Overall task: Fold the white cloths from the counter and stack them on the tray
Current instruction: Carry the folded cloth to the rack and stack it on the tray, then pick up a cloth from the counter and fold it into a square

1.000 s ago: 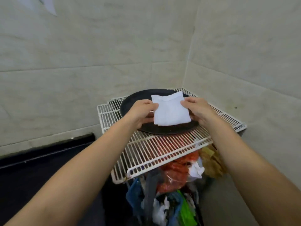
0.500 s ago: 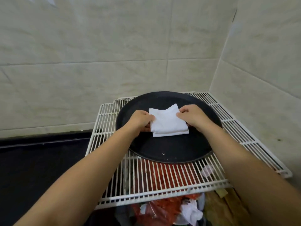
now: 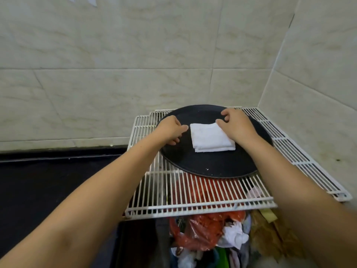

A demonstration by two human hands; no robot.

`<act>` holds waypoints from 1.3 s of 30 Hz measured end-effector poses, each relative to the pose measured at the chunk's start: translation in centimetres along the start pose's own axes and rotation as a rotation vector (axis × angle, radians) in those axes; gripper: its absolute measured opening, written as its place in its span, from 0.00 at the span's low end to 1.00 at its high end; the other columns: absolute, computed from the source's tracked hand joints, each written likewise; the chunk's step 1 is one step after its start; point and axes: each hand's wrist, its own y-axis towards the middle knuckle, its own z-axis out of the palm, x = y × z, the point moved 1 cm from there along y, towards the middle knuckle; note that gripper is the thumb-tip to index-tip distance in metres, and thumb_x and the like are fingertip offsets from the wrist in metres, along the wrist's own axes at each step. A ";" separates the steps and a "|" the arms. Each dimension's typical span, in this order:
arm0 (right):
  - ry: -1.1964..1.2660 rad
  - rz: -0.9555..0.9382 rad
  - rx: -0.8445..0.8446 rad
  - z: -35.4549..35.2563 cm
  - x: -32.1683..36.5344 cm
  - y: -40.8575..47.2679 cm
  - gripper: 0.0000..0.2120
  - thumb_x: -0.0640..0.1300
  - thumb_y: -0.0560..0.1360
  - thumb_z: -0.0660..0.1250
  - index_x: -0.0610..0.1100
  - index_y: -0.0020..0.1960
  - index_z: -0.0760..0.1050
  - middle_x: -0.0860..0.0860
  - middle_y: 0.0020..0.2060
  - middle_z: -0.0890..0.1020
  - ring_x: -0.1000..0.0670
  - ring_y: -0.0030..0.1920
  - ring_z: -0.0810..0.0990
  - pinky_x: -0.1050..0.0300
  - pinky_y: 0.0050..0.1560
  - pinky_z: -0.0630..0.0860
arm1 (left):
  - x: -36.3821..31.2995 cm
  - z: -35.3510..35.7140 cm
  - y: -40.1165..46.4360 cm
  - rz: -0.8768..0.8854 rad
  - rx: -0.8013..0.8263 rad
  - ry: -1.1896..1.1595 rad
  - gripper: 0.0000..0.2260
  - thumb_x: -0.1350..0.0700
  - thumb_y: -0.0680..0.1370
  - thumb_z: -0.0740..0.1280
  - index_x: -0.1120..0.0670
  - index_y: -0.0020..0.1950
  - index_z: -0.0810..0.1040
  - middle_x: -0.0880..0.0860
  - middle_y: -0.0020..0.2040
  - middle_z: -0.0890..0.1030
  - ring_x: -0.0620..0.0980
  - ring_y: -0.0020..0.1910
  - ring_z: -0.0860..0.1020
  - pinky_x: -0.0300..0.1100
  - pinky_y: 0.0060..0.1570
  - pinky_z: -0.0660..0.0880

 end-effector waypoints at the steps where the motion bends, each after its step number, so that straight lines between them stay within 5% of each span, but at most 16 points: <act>1: -0.005 -0.055 -0.011 0.3 1.6 -0.7 0.19 0.50 0.77 0.64 0.44 0.66 0.71 0.44 0.61 0.75 0.44 0.57 0.76 0.52 0.54 0.72 | 0.8 -1.3 -0.8 0.032 -0.050 -0.009 0.06 0.53 0.79 0.63 0.56 0.48 0.71 0.55 0.40 0.78 0.50 0.34 0.77 0.43 0.36 0.77; 7: 0.039 -0.446 0.035 6.9 16.2 -8.4 0.16 0.50 0.78 0.60 0.43 0.61 0.75 0.43 0.55 0.78 0.41 0.55 0.76 0.45 0.56 0.74 | 9.5 -11.8 -10.1 0.128 -0.368 0.049 0.06 0.55 0.79 0.61 0.55 0.44 0.72 0.49 0.33 0.74 0.52 0.36 0.74 0.43 0.39 0.69; 13: 0.135 -0.670 0.154 18.3 30.4 -22.0 0.17 0.51 0.79 0.58 0.44 0.63 0.73 0.44 0.59 0.76 0.42 0.60 0.74 0.45 0.60 0.71 | 24.4 -23.0 -25.6 -0.012 -0.630 0.297 0.04 0.55 0.78 0.61 0.54 0.47 0.74 0.49 0.39 0.76 0.51 0.41 0.74 0.46 0.43 0.72; 27: -0.108 -1.106 0.596 39.1 46.6 -46.5 0.19 0.52 0.81 0.54 0.48 0.69 0.66 0.50 0.65 0.71 0.47 0.63 0.71 0.50 0.62 0.66 | 50.9 -30.6 -50.5 -0.615 -0.488 0.670 0.13 0.52 0.80 0.56 0.53 0.62 0.71 0.54 0.60 0.76 0.55 0.60 0.73 0.47 0.57 0.68; 39: -0.194 -1.234 0.720 54.9 63.4 -47.2 0.19 0.52 0.81 0.53 0.49 0.69 0.66 0.51 0.65 0.71 0.48 0.65 0.69 0.50 0.64 0.64 | 67.1 -44.0 -48.5 -0.777 -0.447 0.593 0.14 0.52 0.81 0.55 0.54 0.63 0.70 0.55 0.60 0.75 0.56 0.61 0.72 0.49 0.58 0.67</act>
